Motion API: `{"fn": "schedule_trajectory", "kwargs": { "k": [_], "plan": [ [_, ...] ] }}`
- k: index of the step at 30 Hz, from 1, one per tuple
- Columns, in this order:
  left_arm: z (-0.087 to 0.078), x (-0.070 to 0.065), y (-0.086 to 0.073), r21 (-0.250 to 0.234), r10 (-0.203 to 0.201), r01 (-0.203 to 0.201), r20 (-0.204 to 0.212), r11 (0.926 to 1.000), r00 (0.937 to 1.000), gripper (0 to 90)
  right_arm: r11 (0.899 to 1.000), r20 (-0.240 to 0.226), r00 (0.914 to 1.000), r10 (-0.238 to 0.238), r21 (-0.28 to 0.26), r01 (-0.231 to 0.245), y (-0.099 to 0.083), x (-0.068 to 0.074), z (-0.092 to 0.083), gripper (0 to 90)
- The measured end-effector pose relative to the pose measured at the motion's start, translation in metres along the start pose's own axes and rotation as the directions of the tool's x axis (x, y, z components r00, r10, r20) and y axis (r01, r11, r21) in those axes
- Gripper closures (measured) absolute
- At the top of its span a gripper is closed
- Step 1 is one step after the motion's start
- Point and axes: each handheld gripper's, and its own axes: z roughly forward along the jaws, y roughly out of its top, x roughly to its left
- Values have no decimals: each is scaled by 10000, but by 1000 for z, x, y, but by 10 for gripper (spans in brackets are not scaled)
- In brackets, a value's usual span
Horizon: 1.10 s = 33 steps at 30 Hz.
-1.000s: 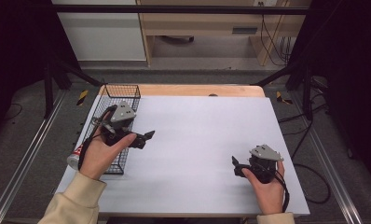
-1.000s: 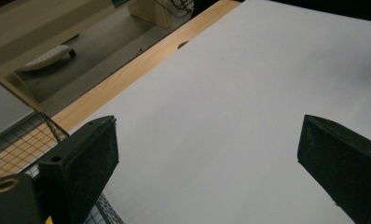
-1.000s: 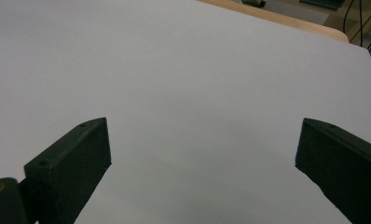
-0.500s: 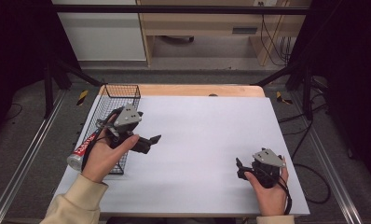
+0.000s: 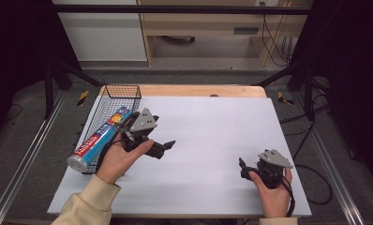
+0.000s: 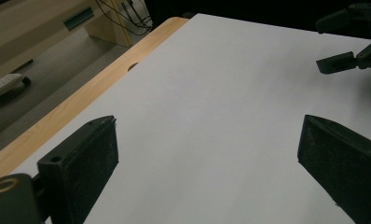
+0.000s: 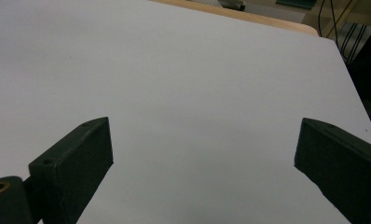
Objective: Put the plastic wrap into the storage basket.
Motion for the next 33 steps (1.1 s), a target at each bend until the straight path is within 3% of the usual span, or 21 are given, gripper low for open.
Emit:
{"fn": "schedule_trajectory", "kwargs": {
  "k": [2,6,7,15,21,23,28,33],
  "plan": [
    [7,-2,0,65,248,-249,112,9997,9996,47,10000,-28,10000,-8,61,8,-1,0,1,46],
    [18,-5,-4,-63,268,-265,460,9996,9986,39,9997,-38,9999,-107,204,107,-2,2,2,46],
    [25,-7,-8,-97,260,-253,798,9996,9965,39,9995,9,9999,-131,273,131,-3,3,3,46],
    [56,-14,-29,-204,374,-348,1488,9992,9882,41,9994,148,9998,-164,312,160,-2,3,3,46],
    [71,-16,-47,-28,-40,45,1706,10000,9853,40,9986,36,9999,-152,499,151,-4,3,5,42],
    [77,-16,-60,321,-387,337,1716,9989,9844,40,9979,-5,9999,-133,640,133,-5,2,6,40],
    [77,-15,-79,802,-731,604,1663,9950,9834,40,9968,-81,9999,-68,795,74,-6,2,7,40],
    [66,-15,-96,467,-1170,1113,1439,9927,9827,43,9950,-112,9999,81,995,-69,-6,1,12,50]
  ]
}}
